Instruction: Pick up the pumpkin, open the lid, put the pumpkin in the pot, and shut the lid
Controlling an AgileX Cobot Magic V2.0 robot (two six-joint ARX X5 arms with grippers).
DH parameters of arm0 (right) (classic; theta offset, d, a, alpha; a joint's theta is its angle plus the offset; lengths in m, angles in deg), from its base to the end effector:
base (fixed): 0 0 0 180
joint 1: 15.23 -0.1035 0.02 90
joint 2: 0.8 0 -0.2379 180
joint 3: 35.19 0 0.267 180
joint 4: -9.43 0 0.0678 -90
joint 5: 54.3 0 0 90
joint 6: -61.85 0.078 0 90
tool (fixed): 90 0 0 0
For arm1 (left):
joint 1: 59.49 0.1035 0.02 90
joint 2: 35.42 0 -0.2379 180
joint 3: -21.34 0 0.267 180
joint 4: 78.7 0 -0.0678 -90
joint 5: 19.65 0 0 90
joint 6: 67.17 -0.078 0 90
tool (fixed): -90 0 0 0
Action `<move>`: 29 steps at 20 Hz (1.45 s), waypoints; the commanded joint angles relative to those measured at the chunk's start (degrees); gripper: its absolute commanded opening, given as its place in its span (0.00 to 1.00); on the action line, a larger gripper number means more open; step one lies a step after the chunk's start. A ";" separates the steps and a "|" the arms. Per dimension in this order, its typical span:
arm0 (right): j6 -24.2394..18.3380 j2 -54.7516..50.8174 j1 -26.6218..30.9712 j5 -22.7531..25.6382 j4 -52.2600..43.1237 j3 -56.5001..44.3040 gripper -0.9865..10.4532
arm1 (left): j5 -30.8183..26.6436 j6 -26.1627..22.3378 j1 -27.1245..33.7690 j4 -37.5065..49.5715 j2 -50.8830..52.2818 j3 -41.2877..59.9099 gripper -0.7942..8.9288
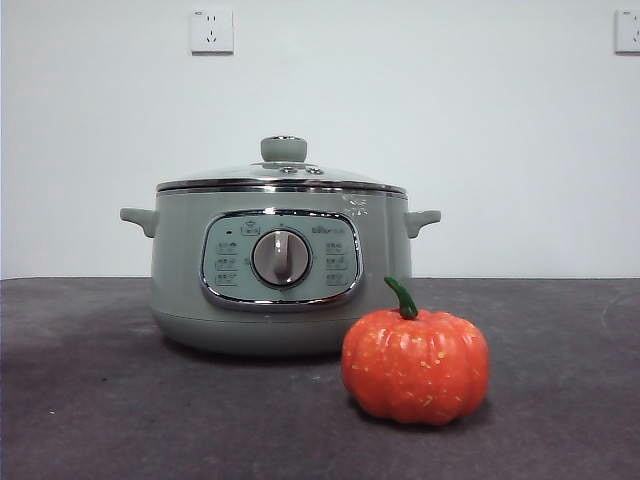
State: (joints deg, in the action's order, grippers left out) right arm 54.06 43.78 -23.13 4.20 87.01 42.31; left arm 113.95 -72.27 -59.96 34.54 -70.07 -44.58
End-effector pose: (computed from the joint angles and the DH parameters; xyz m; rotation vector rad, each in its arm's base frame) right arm 0.1630 0.0638 0.3212 0.0383 0.7307 0.7024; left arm 0.1533 -0.0550 0.3052 -0.1510 0.5556 -0.7683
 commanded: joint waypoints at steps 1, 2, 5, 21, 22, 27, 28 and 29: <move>-0.52 0.04 -0.11 -0.02 -0.24 -0.04 0.27 | -0.09 -0.15 0.00 0.07 -0.09 0.04 0.33; 0.44 0.04 -0.11 -0.02 -0.24 -0.04 0.45 | -0.13 0.74 0.00 0.07 -0.07 0.04 0.59; 1.31 0.04 -0.26 -0.11 -0.22 -0.04 0.75 | -0.11 0.90 0.00 0.04 -0.07 0.04 0.85; -1.31 15.63 -24.55 9.14 -0.22 -0.07 0.74 | -0.02 0.90 0.00 -0.17 -0.07 0.04 0.85; -1.33 17.42 -26.14 10.19 -0.39 -0.07 0.74 | -0.02 0.90 0.00 -0.35 -0.07 0.04 0.85; -0.24 26.16 -31.80 16.33 -5.79 -0.39 0.74 | -0.04 0.87 0.00 -0.96 -0.07 0.04 0.85; -0.20 27.23 -32.02 17.14 -6.34 -0.39 0.74 | -0.04 0.87 0.00 -0.96 -0.07 0.04 0.85; -0.20 28.15 -32.06 17.51 -6.84 -0.39 0.74 | -0.04 0.87 0.00 -0.96 -0.07 0.04 0.85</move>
State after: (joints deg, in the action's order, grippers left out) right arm 53.51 71.25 -55.06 21.29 80.47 42.31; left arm 113.79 -71.46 -59.96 33.47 -70.25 -44.58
